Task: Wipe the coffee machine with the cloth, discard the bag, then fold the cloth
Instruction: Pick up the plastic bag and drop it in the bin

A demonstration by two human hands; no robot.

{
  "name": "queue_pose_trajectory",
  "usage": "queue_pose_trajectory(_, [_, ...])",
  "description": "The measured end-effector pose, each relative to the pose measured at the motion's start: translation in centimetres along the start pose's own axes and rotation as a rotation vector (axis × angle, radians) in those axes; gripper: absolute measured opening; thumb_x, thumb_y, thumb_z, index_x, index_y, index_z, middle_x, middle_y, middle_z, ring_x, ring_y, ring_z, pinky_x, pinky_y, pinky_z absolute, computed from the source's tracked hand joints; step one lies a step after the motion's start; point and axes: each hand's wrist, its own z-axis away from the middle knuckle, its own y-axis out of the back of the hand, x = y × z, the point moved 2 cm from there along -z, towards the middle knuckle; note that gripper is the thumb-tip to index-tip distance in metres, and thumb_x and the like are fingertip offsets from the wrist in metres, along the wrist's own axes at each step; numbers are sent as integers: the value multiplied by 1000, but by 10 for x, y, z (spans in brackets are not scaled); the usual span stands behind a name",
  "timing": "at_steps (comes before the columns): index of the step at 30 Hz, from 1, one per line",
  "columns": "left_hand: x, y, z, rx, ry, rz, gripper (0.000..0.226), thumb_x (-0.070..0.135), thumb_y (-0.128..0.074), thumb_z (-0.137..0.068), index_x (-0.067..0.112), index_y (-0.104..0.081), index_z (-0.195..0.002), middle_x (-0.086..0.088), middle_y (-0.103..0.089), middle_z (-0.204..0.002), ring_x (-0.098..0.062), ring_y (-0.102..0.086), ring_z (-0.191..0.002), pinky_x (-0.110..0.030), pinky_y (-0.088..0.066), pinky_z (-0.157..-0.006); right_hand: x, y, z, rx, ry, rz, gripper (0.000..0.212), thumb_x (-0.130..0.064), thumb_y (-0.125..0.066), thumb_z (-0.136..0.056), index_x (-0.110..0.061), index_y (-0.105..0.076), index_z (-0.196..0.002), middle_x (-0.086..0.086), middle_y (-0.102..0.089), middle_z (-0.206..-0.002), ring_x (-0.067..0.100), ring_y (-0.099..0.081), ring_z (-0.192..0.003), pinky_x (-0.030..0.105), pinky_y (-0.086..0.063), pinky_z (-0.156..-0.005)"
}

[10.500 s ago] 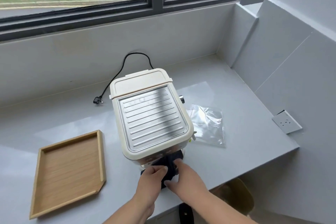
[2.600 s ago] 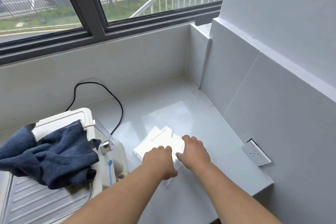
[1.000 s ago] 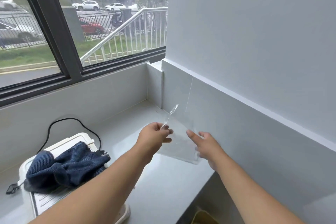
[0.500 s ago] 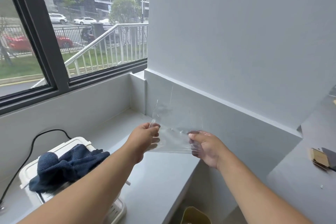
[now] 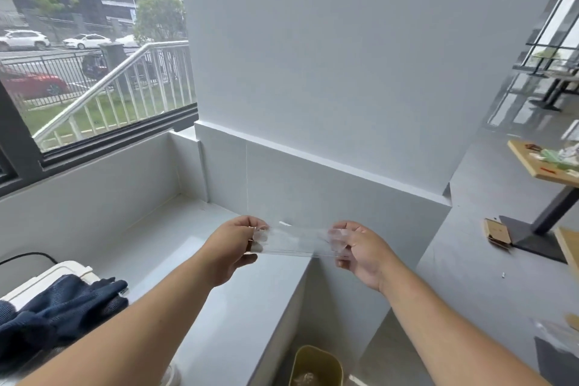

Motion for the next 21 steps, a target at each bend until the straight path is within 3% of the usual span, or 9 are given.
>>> queue_pose_trajectory(3, [-1, -17, -17, -3, -3, 9, 20, 20, -62, -87, 18, -82, -89, 0, -75, -85, -17, -66, -65, -29, -54, -66, -1, 23, -6, 8, 7, 85, 46, 8, -56, -93, -20, -77, -64, 8, -66, -68, 20, -60, -53, 27, -48, -49])
queue_pose_trajectory(7, [-9, -38, -38, -30, 2, -6, 27, 33, -62, -88, 15, -81, -85, -5, -76, -87, -23, -68, -68, -35, -57, -70, 7, 56, -15, 42, 13, 215, 44, 0, -44, -91, -13, -83, -75, 8, -76, -84, 22, -64, -71, 30, -56, -59])
queue_pose_trajectory(10, [-15, -53, -50, -17, -93, -145, 8, 16, -71, -86, 17, -76, -93, -4, -72, -88, -17, -69, -69, -32, -53, -67, 14, 73, -23, 7, 13, 323, 47, -17, -39, -95, -14, -84, -83, 5, -81, -97, 12, -66, -77, 24, -53, -65])
queue_pose_trajectory(14, [-22, -75, -66, 20, -216, -310, 27, 10, -66, -90, 34, -69, -102, 7, -71, -79, -15, -64, -68, -31, -48, -61, 23, 89, -37, 91, 79, 476, 14, -38, -62, -77, -31, -72, -82, 4, -79, -88, 15, -60, -70, 26, -44, -61])
queue_pose_trajectory(17, [-26, -92, -75, 36, -278, -454, 32, 19, -64, -90, 49, -65, -104, 13, -72, -90, -14, -63, -66, -30, -49, -51, 36, 98, -45, 106, 77, 725, 30, -43, -66, -70, -47, -58, -100, -6, -71, -77, 7, -53, -54, 24, -42, -54])
queue_pose_trajectory(21, [-28, -110, -83, 34, -332, -678, 21, 33, -61, -93, 54, -62, -95, 32, -65, -91, 3, -61, -64, -19, -46, -46, 46, 96, -50, 65, 105, 1003, 44, -58, -68, -78, -55, -55, -120, -13, -67, -87, 4, -66, -78, 25, -52, -65])
